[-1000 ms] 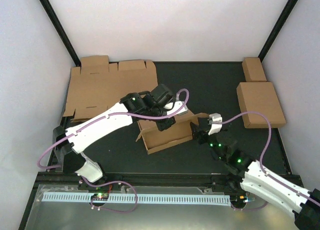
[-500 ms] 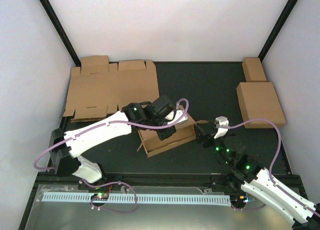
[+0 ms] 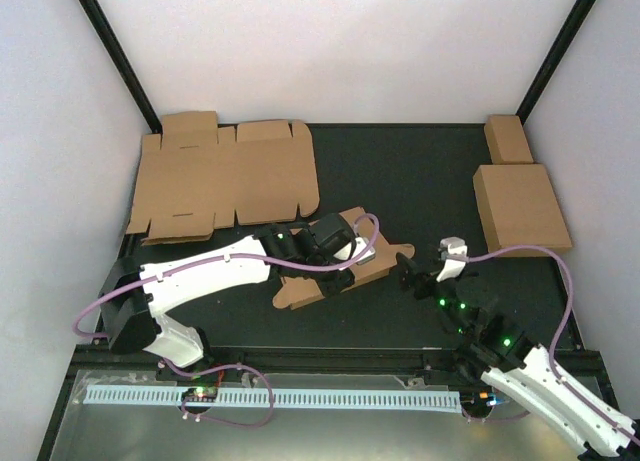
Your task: Fold the paper box
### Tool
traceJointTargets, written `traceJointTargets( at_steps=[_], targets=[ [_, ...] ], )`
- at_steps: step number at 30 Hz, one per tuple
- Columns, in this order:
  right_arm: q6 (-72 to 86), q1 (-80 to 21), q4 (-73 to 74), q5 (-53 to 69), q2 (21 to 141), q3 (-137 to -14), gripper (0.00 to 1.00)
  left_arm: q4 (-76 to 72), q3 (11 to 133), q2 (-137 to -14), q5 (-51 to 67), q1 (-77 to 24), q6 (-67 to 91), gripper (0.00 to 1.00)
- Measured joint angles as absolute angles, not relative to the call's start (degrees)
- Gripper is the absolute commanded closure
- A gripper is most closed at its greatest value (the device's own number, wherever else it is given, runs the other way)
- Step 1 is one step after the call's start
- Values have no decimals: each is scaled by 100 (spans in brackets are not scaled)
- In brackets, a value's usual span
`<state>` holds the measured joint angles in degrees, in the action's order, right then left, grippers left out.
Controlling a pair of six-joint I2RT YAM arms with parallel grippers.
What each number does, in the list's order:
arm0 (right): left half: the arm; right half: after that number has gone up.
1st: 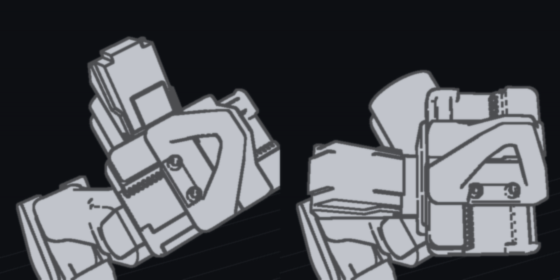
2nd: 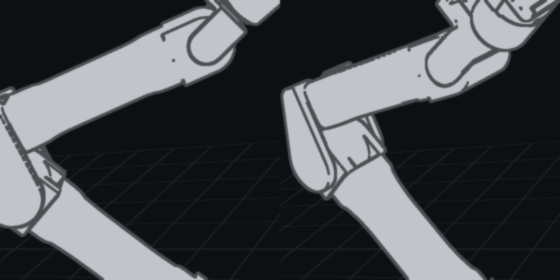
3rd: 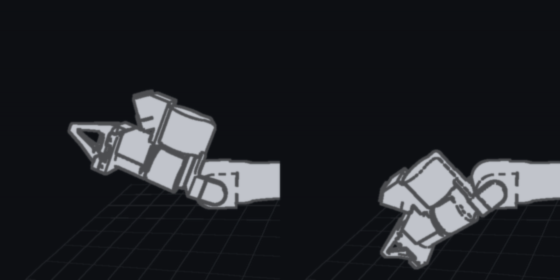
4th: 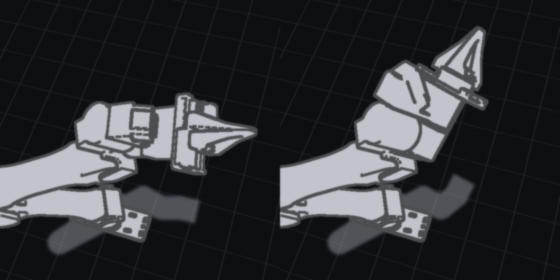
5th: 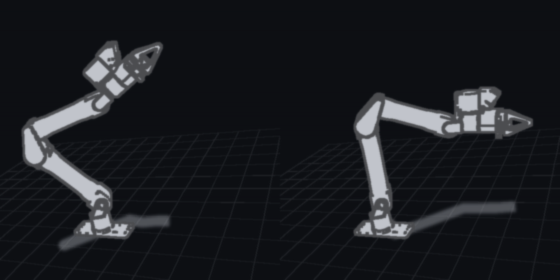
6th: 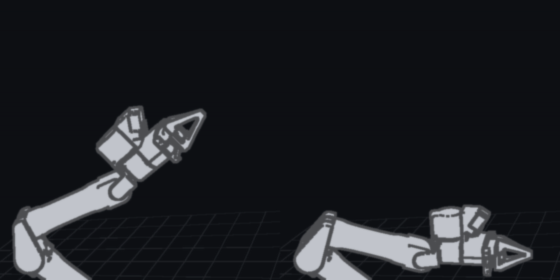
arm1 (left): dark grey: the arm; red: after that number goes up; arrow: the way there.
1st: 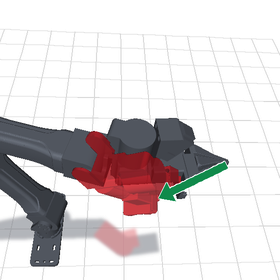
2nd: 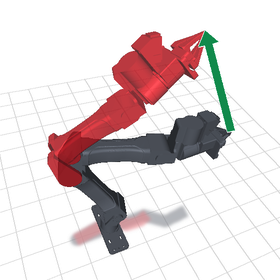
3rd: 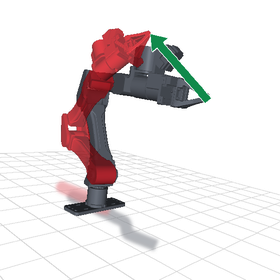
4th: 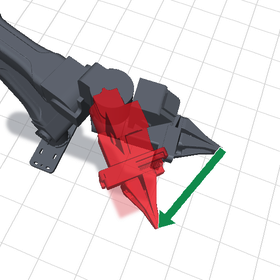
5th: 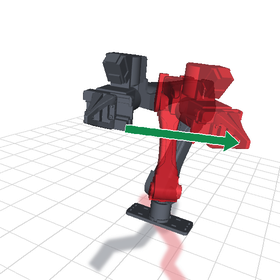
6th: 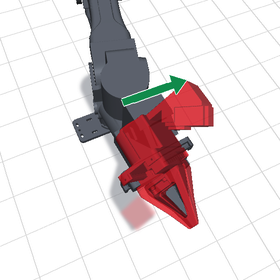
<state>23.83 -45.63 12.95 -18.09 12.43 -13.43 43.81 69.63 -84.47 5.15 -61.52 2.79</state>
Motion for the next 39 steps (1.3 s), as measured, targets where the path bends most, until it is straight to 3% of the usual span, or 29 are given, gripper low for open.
traceJointTargets(
  at_steps=[3, 11, 14, 17, 18, 23, 31, 39],
  targets=[
    [2418, -4563, 1568, -1848, 1328, -1605, 7, 4287, 6932, -8447, 517, -6152, 357, 56],
    [2484, -4563, 1966, -1743, 2200, -2650, 9, 4110, 6840, -8455, 622, -6152, 460, 52],
    [2596, -4563, 2156, -1706, 2825, -3020, 9, 4088, 6836, -8488, 637, -6152, 504, 37],
    [2696, -4550, 2467, -1588, 3562, -3612, 9, 4034, 6825, -8442, 631, -6152, 633, 8],
    [2720, -4519, 2591, -1516, 3824, -3881, 9, 4003, 6810, -8394, 635, -6152, 711, 2],
    [2777, -4167, 3127, -915, 4729, -4971, 19, 3798, 6722, -7745, 554, -6152, 1221, 1],
    [2832, -3157, 3682, 408, 5118, -5319, 18, 3518, 6276, -6047, -340, -5964, 2215, 1],
    [2705, -2792, 4125, 1227, 6082, -5894, 18, 3533, 4974, -4626, -156, -4519, 3463, 1]
  ],
)
